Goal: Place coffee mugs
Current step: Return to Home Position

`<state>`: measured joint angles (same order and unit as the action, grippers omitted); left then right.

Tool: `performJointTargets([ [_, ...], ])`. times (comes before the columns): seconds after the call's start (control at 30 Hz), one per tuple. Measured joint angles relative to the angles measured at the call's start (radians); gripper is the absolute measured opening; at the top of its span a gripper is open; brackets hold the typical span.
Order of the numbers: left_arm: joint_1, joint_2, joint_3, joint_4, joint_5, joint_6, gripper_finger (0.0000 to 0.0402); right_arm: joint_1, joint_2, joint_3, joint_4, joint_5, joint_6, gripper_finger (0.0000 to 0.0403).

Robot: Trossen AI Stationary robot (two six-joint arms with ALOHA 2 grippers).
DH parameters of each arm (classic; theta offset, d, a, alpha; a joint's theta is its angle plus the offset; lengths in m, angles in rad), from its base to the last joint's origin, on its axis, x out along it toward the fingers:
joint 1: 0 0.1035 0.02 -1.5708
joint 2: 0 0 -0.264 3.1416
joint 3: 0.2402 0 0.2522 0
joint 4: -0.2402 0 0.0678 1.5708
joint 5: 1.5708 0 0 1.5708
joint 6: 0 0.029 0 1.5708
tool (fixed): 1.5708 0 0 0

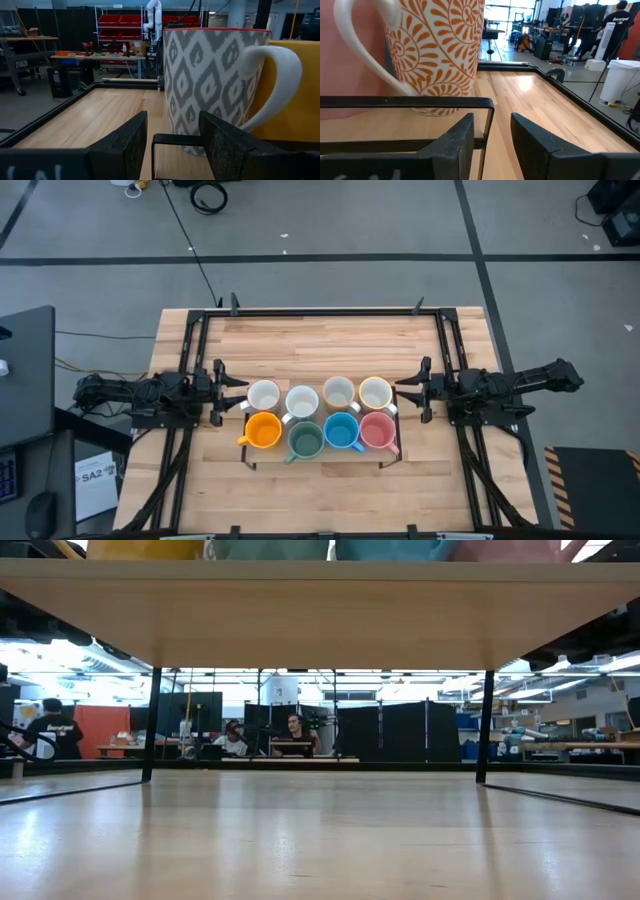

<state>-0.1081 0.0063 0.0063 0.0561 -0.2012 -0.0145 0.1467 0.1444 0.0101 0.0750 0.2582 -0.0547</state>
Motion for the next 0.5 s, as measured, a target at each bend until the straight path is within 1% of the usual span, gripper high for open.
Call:
performJointTargets([
  [0.5, 0.0, 0.0, -0.001, 0.038, -0.001, 0.0, 0.0185, 0.0, 0.0, 0.0, 0.003, 0.002, 0.0, 0.0135],
])
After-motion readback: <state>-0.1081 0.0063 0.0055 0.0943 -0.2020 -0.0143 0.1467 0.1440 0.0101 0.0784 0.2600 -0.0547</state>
